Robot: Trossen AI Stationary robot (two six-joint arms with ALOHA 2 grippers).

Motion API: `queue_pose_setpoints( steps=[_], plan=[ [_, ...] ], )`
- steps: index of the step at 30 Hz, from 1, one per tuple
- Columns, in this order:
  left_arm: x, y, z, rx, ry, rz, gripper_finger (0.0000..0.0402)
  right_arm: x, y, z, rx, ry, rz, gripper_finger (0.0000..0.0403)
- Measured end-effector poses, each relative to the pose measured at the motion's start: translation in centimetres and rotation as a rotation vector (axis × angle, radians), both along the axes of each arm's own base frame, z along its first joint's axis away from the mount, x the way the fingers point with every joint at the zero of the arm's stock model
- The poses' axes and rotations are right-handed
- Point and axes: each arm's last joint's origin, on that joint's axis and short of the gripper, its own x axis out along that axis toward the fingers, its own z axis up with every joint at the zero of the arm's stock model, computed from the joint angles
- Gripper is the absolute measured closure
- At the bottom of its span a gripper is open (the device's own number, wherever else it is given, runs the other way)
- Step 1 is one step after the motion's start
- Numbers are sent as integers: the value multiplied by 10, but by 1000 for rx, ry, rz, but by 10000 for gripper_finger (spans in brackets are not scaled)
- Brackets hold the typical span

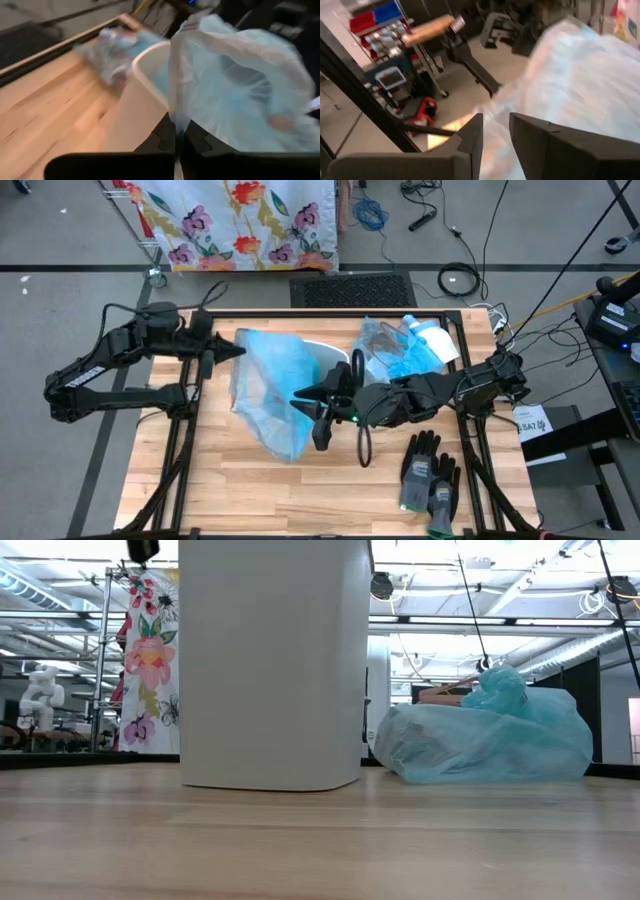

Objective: Place trash/remove bag and relplace
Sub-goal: Insert the new blue trash bag into the white trash bin

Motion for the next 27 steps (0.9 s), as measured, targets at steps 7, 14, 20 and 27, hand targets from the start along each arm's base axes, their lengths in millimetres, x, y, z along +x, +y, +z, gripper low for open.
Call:
queue_pose_setpoints(
  steps=[7,14,20,27],
  plan=[
    [41,13,0,-87,-65,-113,399,4,-8,8,-74,-54,-5,339],
    [74,26,3,-109,-57,-150,400,9,-25,7,-74,-45,-49,344],
    [88,32,18,-96,-83,-164,401,9,-43,-5,3,49,-119,369],
    [101,37,27,-105,-67,-168,401,11,-50,-12,-28,94,-229,402]
  ],
)
